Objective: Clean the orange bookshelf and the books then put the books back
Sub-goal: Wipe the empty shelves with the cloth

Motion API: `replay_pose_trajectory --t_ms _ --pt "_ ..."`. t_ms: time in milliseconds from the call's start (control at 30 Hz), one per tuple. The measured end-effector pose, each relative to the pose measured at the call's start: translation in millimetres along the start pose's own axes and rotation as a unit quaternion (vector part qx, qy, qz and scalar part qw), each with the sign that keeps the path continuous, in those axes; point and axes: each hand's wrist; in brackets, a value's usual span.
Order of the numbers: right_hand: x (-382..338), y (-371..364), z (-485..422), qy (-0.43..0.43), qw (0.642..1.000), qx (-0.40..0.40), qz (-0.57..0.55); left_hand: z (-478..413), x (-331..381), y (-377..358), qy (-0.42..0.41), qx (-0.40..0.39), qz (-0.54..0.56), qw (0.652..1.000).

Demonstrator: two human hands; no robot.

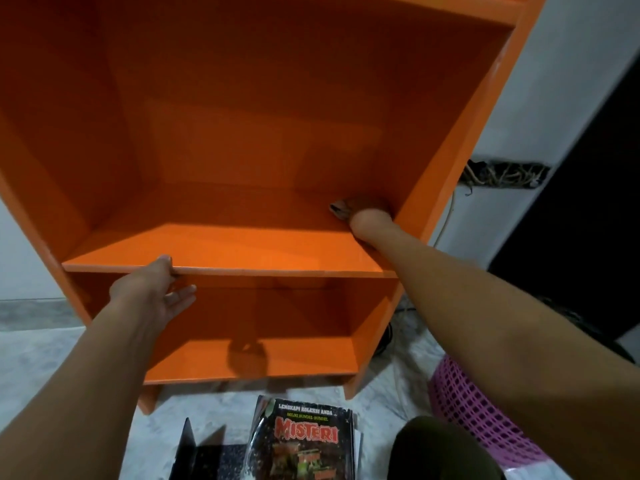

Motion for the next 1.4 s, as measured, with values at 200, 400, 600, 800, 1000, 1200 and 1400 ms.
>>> replay_pose_trajectory --t_ms 200,400,600,800,1000,1200,1400 --pt "27.0 -7.2 97.6 0.014 0.992 0.089 -0.088 -1.7 -0.6 1.2 -0.001 -0.025 0.002 1.0" --pt "56.4 -11.6 184.1 0.083 0.978 0.037 -0.19 0.2 2.3 -3.6 0.002 -0.029 -0.019 0.999" --pt "34.6 -1.5 180.0 0.058 0.941 0.172 -0.286 -5.4 -1.0 -5.3 -0.016 -0.031 -0.05 0.998" --pt "26.3 -12.1 122.3 -0.041 0.939 0.181 -0.289 -3.3 -3.4 -5.0 -0.037 -0.023 -0.051 0.998" --pt "-8.9 -30.3 118.6 -0.053 0.952 0.152 -0.262 -3.3 -2.9 -0.5 -0.037 -0.019 -0.056 0.998" --pt "-97.4 -43.8 161.1 0.165 0.918 0.108 -0.343 4.0 2.8 1.7 -0.028 -0.04 -0.067 0.997" --pt "-110.9 -27.5 176.2 0.324 0.87 0.1 -0.356 8.2 7.6 9.1 0.005 -0.069 -0.081 0.994"
Point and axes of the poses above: each hand's wrist, its own z-axis away from the middle knuckle, its own y-axis out of the back of the hand, x = y × z, and after that the axes turned 11 degrees about -y, right-handed
